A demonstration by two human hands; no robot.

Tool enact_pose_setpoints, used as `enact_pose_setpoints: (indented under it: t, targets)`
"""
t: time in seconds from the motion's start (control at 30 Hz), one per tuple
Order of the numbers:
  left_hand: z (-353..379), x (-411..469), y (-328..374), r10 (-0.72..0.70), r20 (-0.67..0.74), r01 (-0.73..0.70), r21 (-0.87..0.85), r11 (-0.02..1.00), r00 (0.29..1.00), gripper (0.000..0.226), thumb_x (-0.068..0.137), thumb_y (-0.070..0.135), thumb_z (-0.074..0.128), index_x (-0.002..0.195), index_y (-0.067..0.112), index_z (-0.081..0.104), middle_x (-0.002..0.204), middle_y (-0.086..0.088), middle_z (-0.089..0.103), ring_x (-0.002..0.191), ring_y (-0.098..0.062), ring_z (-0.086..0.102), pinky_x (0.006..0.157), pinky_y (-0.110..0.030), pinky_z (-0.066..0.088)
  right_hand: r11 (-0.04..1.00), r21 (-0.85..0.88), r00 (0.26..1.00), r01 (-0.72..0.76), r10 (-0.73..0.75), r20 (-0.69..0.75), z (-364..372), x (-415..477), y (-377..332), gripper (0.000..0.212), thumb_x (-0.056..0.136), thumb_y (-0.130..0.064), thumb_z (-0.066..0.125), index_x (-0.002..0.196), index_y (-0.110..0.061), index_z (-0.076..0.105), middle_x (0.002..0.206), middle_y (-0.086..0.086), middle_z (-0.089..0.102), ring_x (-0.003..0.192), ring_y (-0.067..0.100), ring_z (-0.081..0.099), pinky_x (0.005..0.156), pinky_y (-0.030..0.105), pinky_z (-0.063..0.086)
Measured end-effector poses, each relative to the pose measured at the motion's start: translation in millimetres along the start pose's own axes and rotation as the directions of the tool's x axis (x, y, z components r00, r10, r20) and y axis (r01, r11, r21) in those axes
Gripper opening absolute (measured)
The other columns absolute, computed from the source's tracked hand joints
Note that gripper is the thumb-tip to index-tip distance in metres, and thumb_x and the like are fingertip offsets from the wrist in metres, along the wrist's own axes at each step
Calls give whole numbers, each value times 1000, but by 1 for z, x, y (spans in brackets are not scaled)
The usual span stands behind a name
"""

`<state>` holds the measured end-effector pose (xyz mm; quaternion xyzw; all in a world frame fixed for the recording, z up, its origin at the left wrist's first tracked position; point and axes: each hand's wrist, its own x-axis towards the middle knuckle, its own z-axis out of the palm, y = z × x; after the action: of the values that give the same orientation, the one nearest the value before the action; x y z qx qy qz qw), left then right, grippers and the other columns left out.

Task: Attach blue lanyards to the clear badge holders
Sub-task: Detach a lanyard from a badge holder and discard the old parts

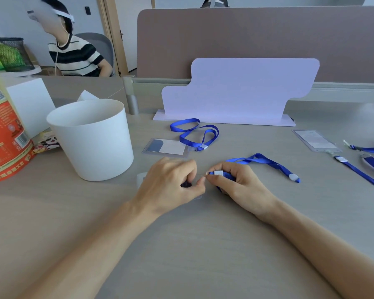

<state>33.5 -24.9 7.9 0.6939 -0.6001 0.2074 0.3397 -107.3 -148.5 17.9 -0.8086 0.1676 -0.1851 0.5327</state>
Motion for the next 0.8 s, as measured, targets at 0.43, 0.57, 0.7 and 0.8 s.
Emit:
enact_pose_setpoints:
  t: [0.43,0.57,0.7,0.8]
  targets:
    - [10,-6,-7,-13,21,9,142,990,1000,36,71,31,57,51,22,29,43,4,17,44,-23,18,53,-21,25,997,-18,997,-75,75,0,0,4,-5,18,90,-26,66,82,-11,73,49,-4,31,46,13,20,43,21,19]
    - [9,-6,-9,-33,14,30,143,989,999,34,70,34,56,50,19,33,43,5,17,43,-21,20,50,-22,28,996,-47,997,-71,72,22,-2,6,-8,18,89,-22,68,86,-6,76,40,-11,37,37,8,25,40,9,23]
    - [8,-6,-8,-28,12,26,157,987,1000,34,72,34,56,55,24,28,44,6,15,45,-20,18,53,-21,26,998,-54,999,-41,42,28,-1,5,-6,14,91,-18,65,88,-7,75,46,-11,46,41,6,32,45,10,28]
    - [8,-6,-7,-25,12,23,174,984,1000,32,73,31,54,51,20,33,45,5,19,44,-23,20,50,-22,29,998,-61,1000,-18,18,9,1,3,-3,14,91,-23,65,84,-14,74,56,2,44,51,11,30,47,18,29]
